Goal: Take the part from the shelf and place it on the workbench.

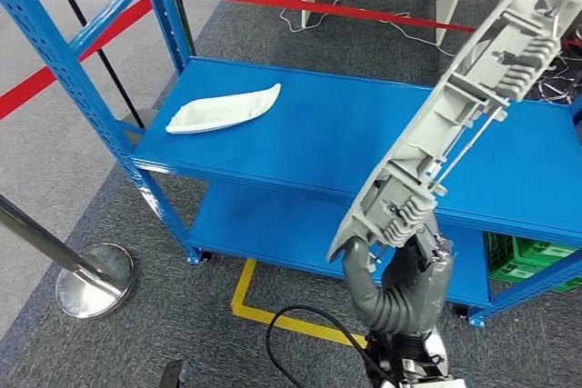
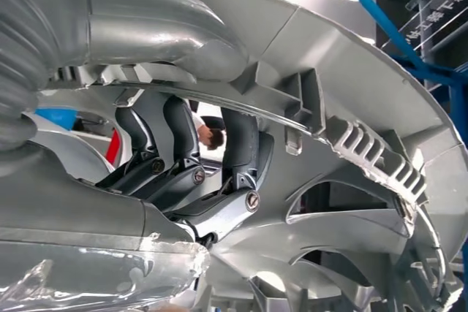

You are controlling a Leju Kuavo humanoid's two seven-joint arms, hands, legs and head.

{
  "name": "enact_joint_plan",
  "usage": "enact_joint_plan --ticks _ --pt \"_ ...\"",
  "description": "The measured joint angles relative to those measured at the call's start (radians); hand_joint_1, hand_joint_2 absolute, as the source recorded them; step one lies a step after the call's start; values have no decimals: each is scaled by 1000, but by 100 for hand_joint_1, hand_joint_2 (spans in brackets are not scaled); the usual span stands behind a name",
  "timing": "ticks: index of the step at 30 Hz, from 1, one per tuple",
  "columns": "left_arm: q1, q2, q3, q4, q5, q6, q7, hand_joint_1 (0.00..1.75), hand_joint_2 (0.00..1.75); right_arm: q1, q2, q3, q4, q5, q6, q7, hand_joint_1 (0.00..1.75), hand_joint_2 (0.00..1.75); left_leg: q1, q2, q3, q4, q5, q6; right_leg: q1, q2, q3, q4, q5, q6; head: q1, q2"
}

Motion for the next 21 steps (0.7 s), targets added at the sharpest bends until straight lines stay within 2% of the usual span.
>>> enact_joint_plan --ticks 1,2,4,5,6,7,8,10,11,13,15,16,17,20,21 --pt "0 0 1 0 1 -4 4 0 175 -1 -1 1 0 -1 4 2 175 175 0 0 -7 16 -15 -6 -3 -1 1 -2 3 -5 -2 0" --pt "-1 2 4 0 2 -8 11 0 175 -4 -1 3 1 -3 9 4 175 175 0 1 -22 52 -41 -11 -6 -3 1 -4 6 -9 -3 0" --pt "-2 5 11 0 4 -17 31 0 175 -11 -2 4 5 -9 21 10 175 175 0 1 -75 173 -110 -18 -7 -6 -2 -4 9 -14 -6 0" --pt "-2 8 15 -1 6 -20 39 0 175 -15 -2 4 8 -12 25 14 175 175 0 1 -99 230 -132 -20 -7 -6 -4 -4 10 -14 -6 0" --pt "-1 10 17 -1 7 -21 46 0 175 -18 -2 4 11 -14 29 18 175 175 0 1 -110 260 -137 -21 -7 -6 -5 -3 11 -14 -6 0" --pt "0 11 18 -2 7 -22 50 0 175 -20 -2 4 14 -16 32 21 175 175 0 1 -104 254 -123 -20 -8 -6 -6 -3 12 -14 -6 0" --pt "0 12 18 -2 7 -23 52 0 175 -22 -2 4 17 -17 35 24 175 175 0 1 -80 214 -95 -19 -8 -5 -7 -3 14 -12 -6 0" --pt "0 12 19 -2 7 -24 56 0 175 -27 -2 4 20 -19 39 27 175 175 1 1 -12 88 -37 -16 -6 -5 -10 0 17 -6 -7 0" --pt "0 12 19 -2 6 -25 58 0 175 -31 -2 4 21 -19 40 28 175 175 2 0 11 40 -22 -12 -4 -4 -14 2 19 -2 -7 0" --pt "1 12 20 -2 3 -26 59 0 175 -39 -2 4 24 -19 44 29 175 175 0 -2 23 1 -14 -2 -1 -4 -24 5 26 10 -8 0" --pt "2 10 20 -2 -4 -28 59 0 175 -41 -2 4 26 -21 49 31 175 175 0 -2 14 -1 -6 12 -4 -4 -32 4 30 22 -8 0" --pt "2 10 20 -2 -7 -29 59 0 175 -41 -2 4 26 -22 51 32 175 175 1 -1 11 -2 0 19 -5 -4 -39 16 16 27 -6 0" --pt "1 9 20 -2 -9 -29 59 0 175 -41 -2 4 26 -23 53 33 175 175 2 1 6 -4 6 26 -5 -4 -51 46 -12 32 -3 0" --pt "0 9 20 -2 -10 -30 59 0 175 -42 -3 5 30 -26 55 34 175 175 1 2 -14 -4 23 35 -5 -4 -105 220 -127 39 1 0" --pt "0 9 20 -2 -11 -30 59 0 175 -42 -3 5 32 -27 55 34 175 175 0 2 -22 -4 29 36 -5 -4 -110 258 -145 39 1 0"
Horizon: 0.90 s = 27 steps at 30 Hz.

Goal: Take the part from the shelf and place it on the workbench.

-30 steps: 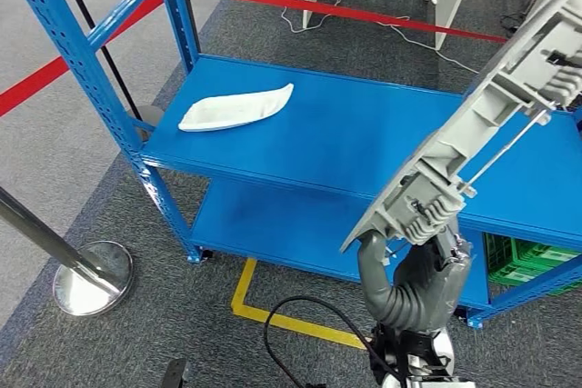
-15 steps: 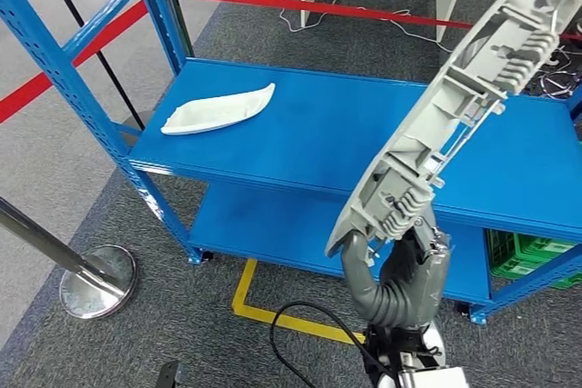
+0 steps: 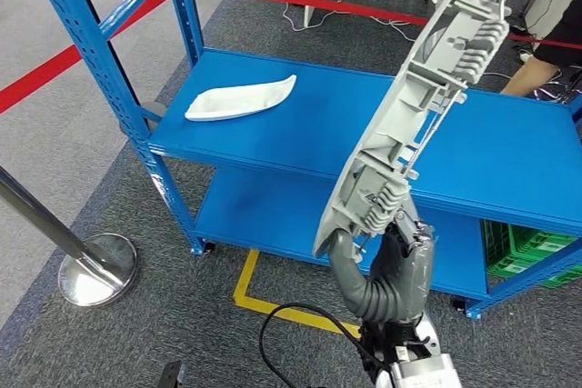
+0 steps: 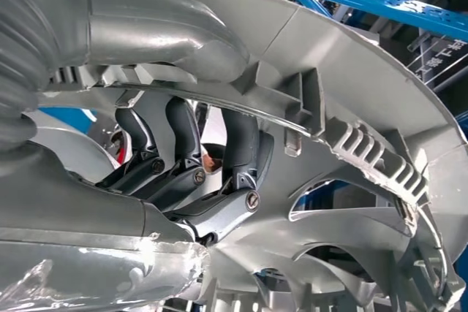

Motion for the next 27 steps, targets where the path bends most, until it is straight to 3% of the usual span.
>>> enact_joint_plan --ticks 1,2,5,7,10,12,14,15,16,17,18,20,22,25,27 --pt "0 0 0 0 0 0 0 0 175 0 -1 0 2 -2 0 0 175 175 -1 0 -8 0 7 0 0 0 13 4 1 -1 0 0" --pt "0 0 0 0 0 0 0 0 175 0 -1 0 3 -3 0 1 175 175 -2 0 -17 0 14 -1 1 0 45 -31 17 -4 0 0" --pt "0 -1 0 0 0 0 0 0 175 -5 -1 0 4 -4 0 2 175 175 -2 -2 -32 1 34 -11 4 0 181 -226 64 -13 0 0" --pt "0 0 0 0 -1 2 0 0 175 -8 -1 1 4 -4 0 1 175 175 -3 -2 -34 -1 47 -22 8 2 206 -271 67 -22 -1 0" --pt "0 1 0 -1 -1 3 0 0 175 -9 -1 1 6 -5 0 0 175 175 -3 -2 -38 -5 53 -39 7 2 187 -271 90 -43 -2 0" --pt "0 2 0 -1 -1 4 0 0 175 -10 -1 1 6 -6 0 -1 175 175 -3 -2 -61 45 -12 -50 3 -1 168 -275 113 -58 -5 0" --pt "0 3 0 -1 -1 4 0 0 175 -10 -1 2 7 -6 0 -1 175 175 -2 -2 -96 164 -110 -58 3 -1 141 -274 135 -64 -9 0" --pt "0 4 0 -1 -1 4 -1 0 175 -9 -1 2 7 -7 -1 -2 175 175 -2 -2 -108 221 -137 -61 3 -1 127 -274 146 -64 -9 0" --pt "0 4 1 -2 -1 4 -2 0 175 -9 -1 2 8 -7 -1 -2 175 175 -2 -2 -107 255 -144 -62 3 -1 112 -273 156 -63 -9 0" --pt "0 4 1 -2 -1 4 -3 0 175 -8 -1 2 10 -7 -1 -3 175 175 -2 -2 -90 257 -132 -62 4 -1 98 -273 167 -61 -9 0" --pt "0 5 1 -2 0 4 -4 0 175 -8 -1 2 10 -7 -1 -3 175 175 -1 -2 -56 225 -110 -60 4 -1 86 -273 177 -59 -9 0" --pt "-1 4 2 -2 1 4 -5 0 175 -8 -1 2 11 -7 -2 -4 175 175 0 -2 44 96 -80 -56 5 0 66 -271 194 -53 -9 0" --pt "-2 1 2 -2 2 4 -6 0 175 -9 -1 2 11 -6 -3 -5 175 175 -3 -4 109 -6 -82 -46 6 -1 53 -272 213 -43 -8 0" --pt "0 -3 3 -2 2 3 -8 0 175 -7 -1 3 11 -6 -5 -6 175 175 -7 -2 104 -34 -68 -24 2 -1 38 -278 232 -27 -9 0" --pt "0 -3 4 -2 3 3 -9 0 175 -3 -2 3 11 -6 -7 -7 175 175 -4 2 87 -37 -49 -8 1 0 17 -233 178 -18 -7 0"
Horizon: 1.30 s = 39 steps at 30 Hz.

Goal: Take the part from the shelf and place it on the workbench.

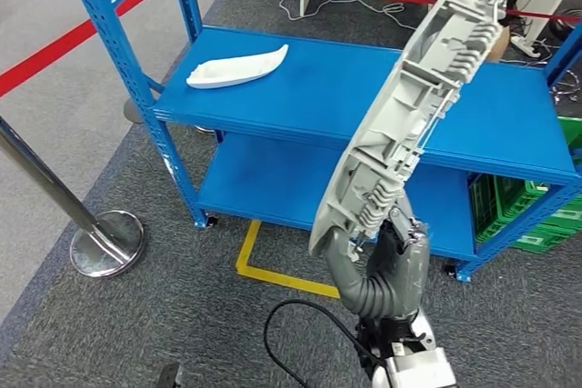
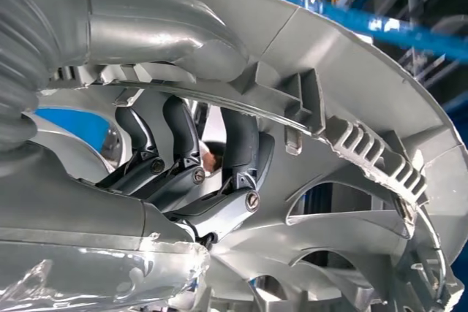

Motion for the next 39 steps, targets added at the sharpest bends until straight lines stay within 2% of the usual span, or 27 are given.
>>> enact_joint_plan --ticks 2,3,4,5,6,7,9,10,11,13,14,16,18,19,20,21,23,25,26,27,32,33,34,36,37,38,39 --pt "-1 0 0 0 0 0 0 0 175 2 0 0 0 1 -2 -4 175 175 1 2 -20 0 18 8 -1 0 -32 121 -95 7 4 0" --pt "-1 0 1 0 0 0 0 0 175 3 0 0 0 2 -2 -6 175 175 1 2 -31 0 27 8 -1 0 -44 184 -128 9 5 0" --pt "-1 0 1 0 0 0 0 0 175 4 0 0 0 2 -3 -7 175 175 1 2 -42 1 36 8 -1 0 -45 225 -139 11 5 0" --pt "-1 0 2 0 0 0 -1 0 175 5 0 0 0 2 -4 -9 175 175 1 3 -54 1 45 6 -1 0 -27 230 -130 12 5 0" --pt "-1 0 4 0 0 0 -1 0 175 5 0 0 0 2 -4 -10 175 175 2 3 -64 2 53 3 -2 -1 8 197 -108 13 5 0" --pt "-1 0 6 0 -1 0 -1 0 175 5 0 0 0 2 -4 -12 175 175 3 2 -73 3 60 -1 -3 -1 59 134 -85 14 6 0" --pt "-2 0 9 0 -1 0 -2 0 175 4 0 1 0 2 -1 -14 175 175 2 2 -86 4 73 -12 -2 1 154 -1 -75 12 6 0" --pt "-2 1 10 0 -1 1 -2 0 175 4 0 2 0 2 0 -15 175 175 1 2 -89 5 80 -17 -1 3 179 -42 -79 8 6 0" --pt "-3 1 11 0 -1 1 -2 0 175 4 0 3 0 2 1 -15 175 175 0 2 -92 4 88 -22 1 5 186 -58 -84 3 6 0" --pt "-2 2 13 0 -1 1 -2 0 175 5 0 3 0 2 1 -16 175 175 0 1 -98 4 95 -32 0 4 175 -61 -73 -11 6 0" --pt "-2 2 14 0 -1 1 -2 0 175 5 0 4 0 2 2 -16 175 175 1 1 -105 14 81 -37 -1 3 168 -61 -67 -19 5 0" --pt "-2 3 15 0 -2 1 -2 0 175 4 0 4 0 1 3 -17 175 175 1 1 -130 90 10 -48 -3 -1 154 -62 -53 -34 2 0" --pt "-3 3 16 -1 -2 2 -2 0 175 5 0 4 0 -3 6 -19 175 175 1 1 -168 227 -75 -52 0 -2 136 -62 -38 -41 -1 0" --pt "-3 4 16 -1 -2 2 -2 0 175 6 0 4 0 -5 9 -19 175 175 1 1 -177 277 -95 -51 1 -3 125 -61 -30 -42 -1 0" --pt "-2 4 16 -1 -3 2 -2 0 175 6 0 4 0 -7 11 -20 175 175 0 1 -172 298 -94 -49 3 -2 114 -60 -22 -42 -1 0" --pt "-2 4 17 -1 -3 2 -2 0 175 6 0 4 0 -9 13 -21 175 175 0 1 -150 282 -75 -45 5 -2 104 -60 -14 -42 -1 0" --pt "-2 3 17 -1 -4 2 -2 0 175 7 0 4 0 -14 17 -23 175 175 -1 0 -64 168 -26 -35 8 0 86 -59 1 -38 -1 0" --pt "-3 2 17 -1 -5 1 -2 0 175 7 0 4 -1 -17 17 -27 175 175 -4 -1 14 41 -12 -25 11 1 71 -58 18 -32 0 0" --pt "-4 1 17 -1 -6 1 -2 0 175 7 0 4 -2 -18 17 -28 175 175 -5 -2 31 6 -16 -22 12 0 64 -58 26 -29 0 0" --pt "-5 0 17 -1 -6 0 -2 0 175 7 0 4 -2 -19 17 -29 175 175 -6 -3 34 -10 -18 -20 12 -1 60 -58 32 -26 0 0" --pt "-3 -1 17 -1 -6 0 -2 0 175 8 0 4 -3 -19 17 -31 175 175 -9 -3 25 -11 -14 -15 10 -1 53 -60 44 -21 0 0" --pt "-3 -1 17 -1 -6 0 -2 0 175 9 0 4 -3 -19 15 -32 175 175 -8 -1 17 -12 -4 -7 9 -1 45 -47 26 -16 0 0" --pt "-2 -1 18 -1 -6 0 -2 0 175 11 0 4 -2 -18 12 -33 175 175 -7 1 6 -14 8 0 7 0 30 -6 -15 -10 1 0" --pt "-2 -2 18 0 -8 0 -2 0 175 14 0 4 -2 -17 7 -35 175 175 -4 6 -23 -17 39 12 5 1 -5 130 -125 1 2 0" --pt "-3 -2 18 0 -8 0 -2 0 175 14 0 4 -2 -17 6 -35 175 175 -4 7 -37 -16 51 12 5 1 -12 197 -157 3 3 0" --pt "-3 -2 18 0 -8 0 -2 0 175 14 0 4 -2 -17 6 -35 175 175 -4 7 -50 -15 61 12 5 1 -7 230 -156 4 3 0" --pt "-3 -2 18 0 -8 0 -2 0 175 15 0 4 -2 -17 5 -35 175 175 -4 8 -65 -13 71 11 5 1 13 231 -133 4 3 0"
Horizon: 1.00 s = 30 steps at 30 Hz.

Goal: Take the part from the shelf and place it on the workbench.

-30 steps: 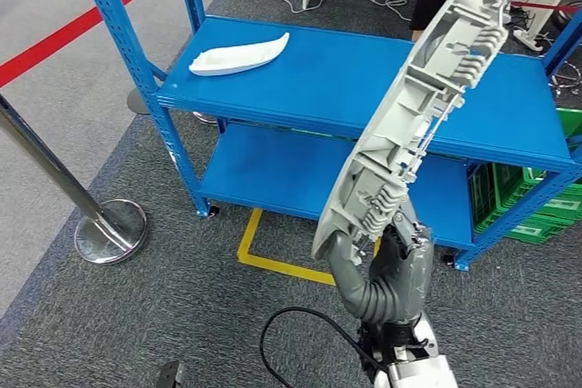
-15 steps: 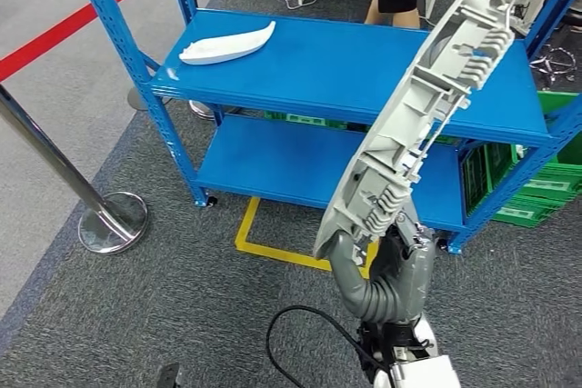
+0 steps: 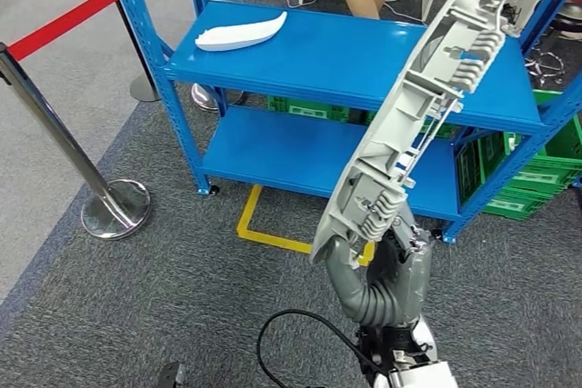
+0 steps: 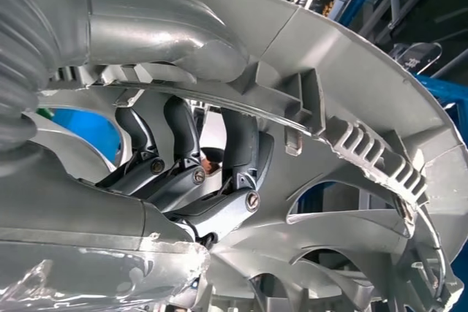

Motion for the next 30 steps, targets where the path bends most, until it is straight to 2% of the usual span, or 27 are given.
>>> enact_joint_plan --ticks 1,2,3,4,5,6,8,9,10,11,12,13,14,15,16,17,18,19,20,21,23,24,25,28,29,30 --pt "0 0 0 0 0 0 0 0 175 0 0 0 0 0 -1 0 175 175 0 0 -15 3 10 -2 0 0 36 -33 31 0 0 0" --pt "0 0 0 0 0 0 0 0 175 0 0 0 0 0 -2 0 175 175 1 -1 -29 7 20 -5 -1 0 87 -96 48 0 0 0" --pt "-1 0 0 0 0 0 0 0 175 -1 0 0 0 0 -2 0 175 175 0 -1 -41 12 29 -9 0 0 145 -178 46 -1 0 0" --pt "-1 0 0 0 0 0 0 0 175 -2 0 0 0 0 -3 0 175 175 -1 -2 -47 14 38 -13 1 2 188 -242 36 -3 -1 0" --pt "-1 1 0 -1 0 0 0 0 175 -2 0 0 -1 0 -4 1 175 175 -2 -3 -51 15 47 -18 2 3 214 -287 21 -5 -1 0" --pt "-1 1 0 -1 0 1 0 0 175 -2 0 0 -1 1 -6 1 175 175 -2 -3 -53 15 56 -22 4 5 220 -304 17 -10 -1 0" --pt "0 3 0 -1 -1 1 0 0 175 -3 0 -1 -1 1 -12 0 175 175 -1 -5 -61 15 65 -32 3 4 201 -299 33 -25 0 0" --pt "1 4 0 -1 -1 1 0 0 175 -4 0 -1 -1 1 -17 -1 175 175 -1 -6 -71 28 45 -38 2 3 190 -298 44 -34 -2 0" --pt "1 4 0 -1 -1 1 0 0 175 -4 1 -1 -1 1 -21 -1 175 175 0 -7 -84 60 4 -44 1 1 178 -299 58 -41 -4 0" --pt "1 5 0 -1 -2 2 0 0 175 -4 1 -1 -1 0 -26 -1 175 175 1 -7 -99 112 -51 -50 1 1 165 -299 71 -46 -6 0" --pt "1 5 0 -1 -2 2 0 0 175 -4 2 -2 -1 -2 -30 -1 175 175 1 -7 -115 180 -105 -54 1 1 149 -298 84 -49 -7 0" --pt "1 5 0 -1 -2 2 0 0 175 -3 2 -3 -1 -3 -34 -1 175 175 1 -7 -126 246 -140 -57 1 0 132 -297 97 -49 -7 0" --pt "1 5 0 -1 -2 2 0 0 175 -3 2 -5 -1 -4 -36 -1 175 175 1 -7 -128 294 -149 -58 2 0 115 -295 109 -49 -7 0" --pt "1 5 0 -1 -2 2 0 0 175 -3 2 -6 -1 -4 -38 -1 175 175 1 -7 -115 312 -135 -57 2 0 98 -293 121 -48 -7 0" --pt "0 5 0 -1 -2 2 0 0 175 -3 2 -8 -1 -4 -38 -1 175 175 1 -7 -87 297 -108 -56 2 0 81 -292 132 -46 -7 0" --pt "0 5 0 -1 -2 2 0 0 175 -3 2 -9 -1 -4 -39 -1 175 175 2 -7 -44 251 -85 -53 2 1 67 -290 144 -44 -8 0" --pt "0 5 1 -1 -2 2 0 0 175 -2 4 -9 -1 -4 -39 -1 175 175 2 -7 13 183 -77 -50 3 2 54 -288 153 -42 -8 0" --pt "-2 4 1 -1 -2 2 0 0 175 -2 5 -10 -2 -4 -40 -1 175 175 1 -7 67 108 -86 -44 5 3 44 -287 162 -38 -7 0" --pt "-3 3 1 -1 -2 2 0 0 175 -2 7 -11 -3 -4 -42 -2 175 175 -1 -8 106 49 -99 -39 5 3 37 -286 172 -34 -6 0" --pt "-4 2 1 -1 -2 2 -1 0 175 -2 8 -11 -4 -3 -44 -2 175 175 -4 -9 127 10 -110 -32 4 2 32 -288 182 -29 -6 0" --pt "-2 0 1 -1 -2 2 -3 0 175 -1 9 -12 -5 -3 -51 -4 175 175 -7 -7 121 -7 -101 -17 0 1 23 -291 196 -18 -6 0" --pt "0 -1 1 -1 -1 3 -5 0 175 0 9 -12 -5 -2 -54 -5 175 175 -7 -6 116 -8 -92 -10 -2 1 15 -279 185 -12 -5 0" --pt "1 -1 1 -1 -1 3 -6 0 175 3 9 -12 -5 -2 -56 -5 175 175 -5 -4 110 -9 -83 -4 -3 1 0 -248 158 -7 -3 0" --pt "1 -1 2 -1 -1 4 -9 0 175 7 9 -13 -5 -1 -61 -7 175 175 -5 -1 83 -7 -59 4 -3 0 -65 -54 40 4 1 0" --pt "1 -1 2 -1 -1 4 -9 0 175 8 9 -14 -5 0 -63 -7 175 175 -5 -1 74 -6 -52 3 -3 0 -72 -10 20 7 1 0" --pt "2 -1 2 -1 -1 5 -10 0 175 8 9 -14 -5 0 -65 -8 175 175 -4 0 65 -5 -46 2 -3 0 -59 -5 18 7 1 0"
